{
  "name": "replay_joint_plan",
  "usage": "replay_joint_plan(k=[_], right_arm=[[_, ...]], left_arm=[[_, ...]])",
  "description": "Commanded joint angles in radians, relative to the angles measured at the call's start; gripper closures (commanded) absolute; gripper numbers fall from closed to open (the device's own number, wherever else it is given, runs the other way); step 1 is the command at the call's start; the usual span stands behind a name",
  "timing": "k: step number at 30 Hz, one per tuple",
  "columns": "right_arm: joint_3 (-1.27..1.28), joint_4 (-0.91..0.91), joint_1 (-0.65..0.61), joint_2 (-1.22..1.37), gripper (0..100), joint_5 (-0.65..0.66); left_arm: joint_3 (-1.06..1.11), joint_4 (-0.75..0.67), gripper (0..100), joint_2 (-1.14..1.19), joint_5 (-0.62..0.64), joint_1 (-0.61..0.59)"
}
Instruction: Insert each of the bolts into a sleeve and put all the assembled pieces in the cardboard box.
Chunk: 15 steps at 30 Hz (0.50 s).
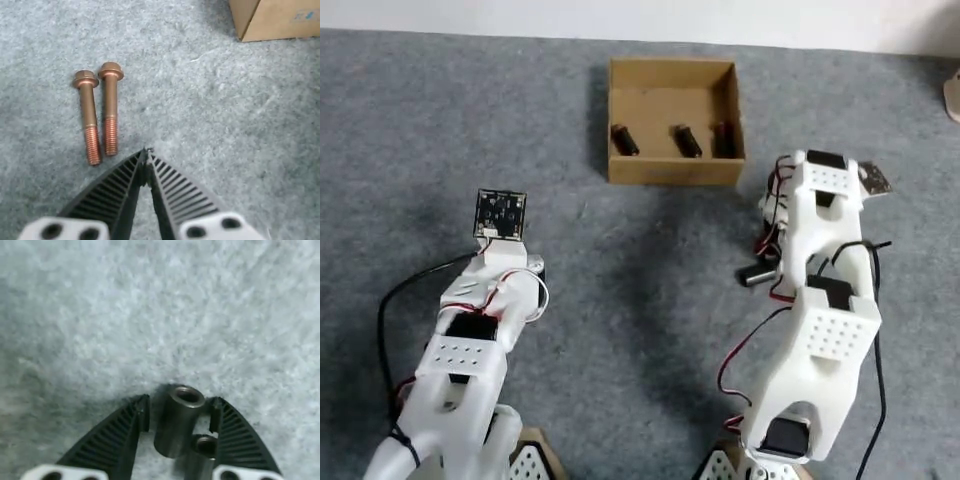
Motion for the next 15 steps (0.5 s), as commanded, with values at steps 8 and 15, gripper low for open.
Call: replay_joint_plan(k=[8,15], right_arm=[[-0.202,0.305,-0.107,0.054,99.3,0.224],[-0.214,0.395,-0.143,0.047,99.3,0.310]], left_arm=[[-0.051,0.029,99,-0.015,0.066,-0.002],[-0.142,0.157,99,-0.015,0.132,-0.016]])
